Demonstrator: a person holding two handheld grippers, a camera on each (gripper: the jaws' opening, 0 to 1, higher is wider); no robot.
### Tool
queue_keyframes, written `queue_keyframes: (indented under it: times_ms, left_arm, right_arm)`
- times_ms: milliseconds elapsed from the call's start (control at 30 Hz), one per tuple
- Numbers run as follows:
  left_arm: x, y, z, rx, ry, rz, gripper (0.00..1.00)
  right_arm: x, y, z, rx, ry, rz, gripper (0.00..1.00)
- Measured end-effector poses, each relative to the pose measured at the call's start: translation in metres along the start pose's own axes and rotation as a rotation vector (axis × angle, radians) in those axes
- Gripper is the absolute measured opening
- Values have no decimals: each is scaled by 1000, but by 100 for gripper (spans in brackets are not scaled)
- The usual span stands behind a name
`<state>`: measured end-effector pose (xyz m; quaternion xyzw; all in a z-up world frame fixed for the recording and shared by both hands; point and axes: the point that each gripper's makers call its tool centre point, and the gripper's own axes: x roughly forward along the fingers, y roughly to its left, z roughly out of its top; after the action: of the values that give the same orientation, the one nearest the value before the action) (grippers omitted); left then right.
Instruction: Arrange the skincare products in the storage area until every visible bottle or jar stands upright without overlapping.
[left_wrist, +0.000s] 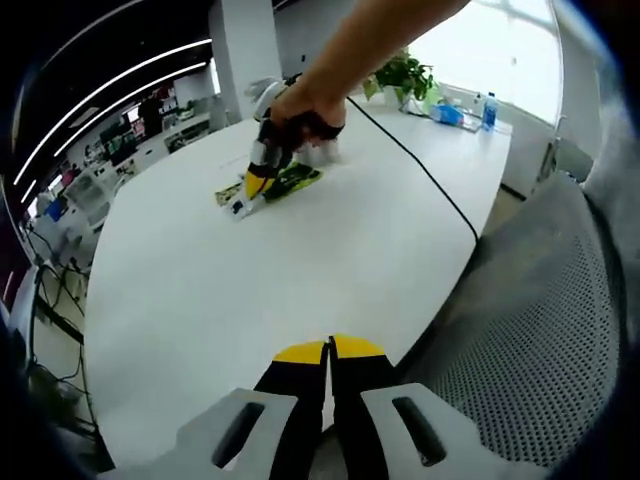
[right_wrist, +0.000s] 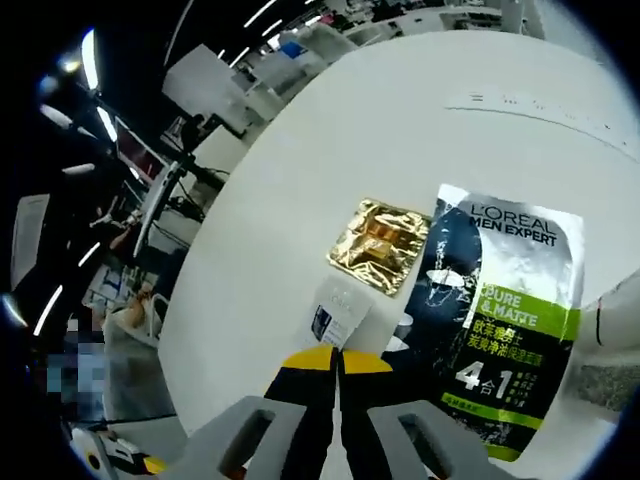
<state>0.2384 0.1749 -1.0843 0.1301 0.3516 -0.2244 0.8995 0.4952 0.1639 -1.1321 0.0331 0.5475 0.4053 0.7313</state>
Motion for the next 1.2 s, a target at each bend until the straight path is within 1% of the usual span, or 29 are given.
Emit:
queue_keyframes:
  times_ms: [333, 433, 467, 500, 567, 600, 633, 767, 833, 1067, 1167, 1200]
  left_arm:
    - [0, 0, -1, -1, 3, 1, 0]
    - [0, 0, -1, -1, 4, 0, 0]
    - [0, 0, -1, -1, 5, 0, 0]
    - [1, 0, -1, 1, 5, 0, 0]
    - [0, 0, -1, 1, 4, 1, 0]
    - [0, 0, -1, 0, 4, 2, 0]
    - [0, 0, -1, -1, 4, 2, 0]
    - [1, 0, -1, 0, 4, 2, 0]
    - [1, 1, -1, 0, 6, 3, 0]
    - [0, 1, -1, -1, 5, 5, 0]
    - [0, 1, -1, -2, 4, 6, 0]
    - [0, 1, -1, -3, 3, 6, 0]
  right_arm:
    - [1, -5, 4, -50, 34, -30, 0]
    - [2, -7, 2, -68, 54, -39, 0]
    - [2, -9, 1, -77, 60, -48, 0]
    - [2, -13, 0, -109, 77, -72, 0]
    - [4, -15, -5, -144, 108, -82, 0]
    - [4, -13, -2, -146, 92, -77, 0]
    - [4, -14, -2, -140, 95, -81, 0]
    - [6, -15, 1, -178, 91, -100, 0]
    - [6, -16, 4, -181, 86, -108, 0]
    - [7, -16, 3, -219, 99, -150, 0]
    - [6, -14, -1, -215, 113, -149, 0]
    - [5, -15, 0, -216, 114, -161, 0]
